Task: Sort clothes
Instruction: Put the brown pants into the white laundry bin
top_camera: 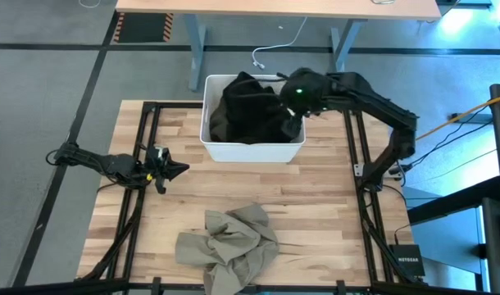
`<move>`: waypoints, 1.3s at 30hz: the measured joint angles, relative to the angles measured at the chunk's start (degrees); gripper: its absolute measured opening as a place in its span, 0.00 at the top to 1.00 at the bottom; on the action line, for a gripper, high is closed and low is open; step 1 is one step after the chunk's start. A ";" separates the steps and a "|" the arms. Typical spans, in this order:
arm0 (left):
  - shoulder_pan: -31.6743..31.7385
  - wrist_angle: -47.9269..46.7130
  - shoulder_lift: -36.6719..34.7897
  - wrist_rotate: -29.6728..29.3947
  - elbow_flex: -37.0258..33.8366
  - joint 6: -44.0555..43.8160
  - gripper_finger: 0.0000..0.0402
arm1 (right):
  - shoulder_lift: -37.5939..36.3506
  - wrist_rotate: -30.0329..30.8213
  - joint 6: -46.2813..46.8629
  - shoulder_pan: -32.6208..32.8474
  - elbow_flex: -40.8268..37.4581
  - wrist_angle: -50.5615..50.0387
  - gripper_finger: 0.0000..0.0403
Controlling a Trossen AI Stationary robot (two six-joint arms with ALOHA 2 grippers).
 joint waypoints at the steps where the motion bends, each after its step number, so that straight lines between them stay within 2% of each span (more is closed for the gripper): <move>1: 0.00 -0.01 0.00 -0.04 0.00 -0.07 1.00 | -0.84 -2.24 -0.69 0.55 0.01 1.88 0.30; 5: 0.00 -0.01 0.00 -0.01 0.00 -0.18 1.00 | -3.46 -14.48 -0.74 2.56 0.01 8.01 0.30; 7: -0.02 -0.01 0.00 0.00 0.00 -0.20 1.00 | -3.90 -17.96 0.76 4.16 0.05 9.13 0.30; 10: -0.02 -0.01 0.00 0.01 0.00 -0.20 1.00 | -3.60 -17.35 2.88 8.65 -1.53 8.68 0.30; 13: 0.00 0.01 0.00 -0.02 0.00 -0.28 1.00 | -3.32 -15.57 3.22 15.31 -6.86 11.16 0.30; 20: -0.02 0.01 0.00 0.01 0.00 -2.09 1.00 | -2.72 -13.79 7.69 28.63 -24.48 32.96 0.30; 23: -0.02 0.01 0.00 0.00 0.00 -3.16 1.00 | -0.57 -13.72 10.39 32.66 -29.45 40.93 0.30; 29: -0.04 -0.01 0.00 0.97 0.00 -4.89 1.00 | 7.40 -8.23 14.48 38.90 -30.27 46.20 0.30; 32: -0.04 -0.04 0.00 2.35 0.00 -4.93 1.00 | 11.50 -8.31 15.80 40.22 -30.24 49.39 0.30; 36: -0.04 -0.06 0.00 2.63 0.00 -3.21 1.00 | 16.47 -8.57 17.60 40.07 -28.93 47.72 0.30; 39: -0.04 -0.03 0.00 2.68 -0.01 -1.41 1.00 | 19.26 -12.00 17.07 39.96 -28.32 48.87 0.30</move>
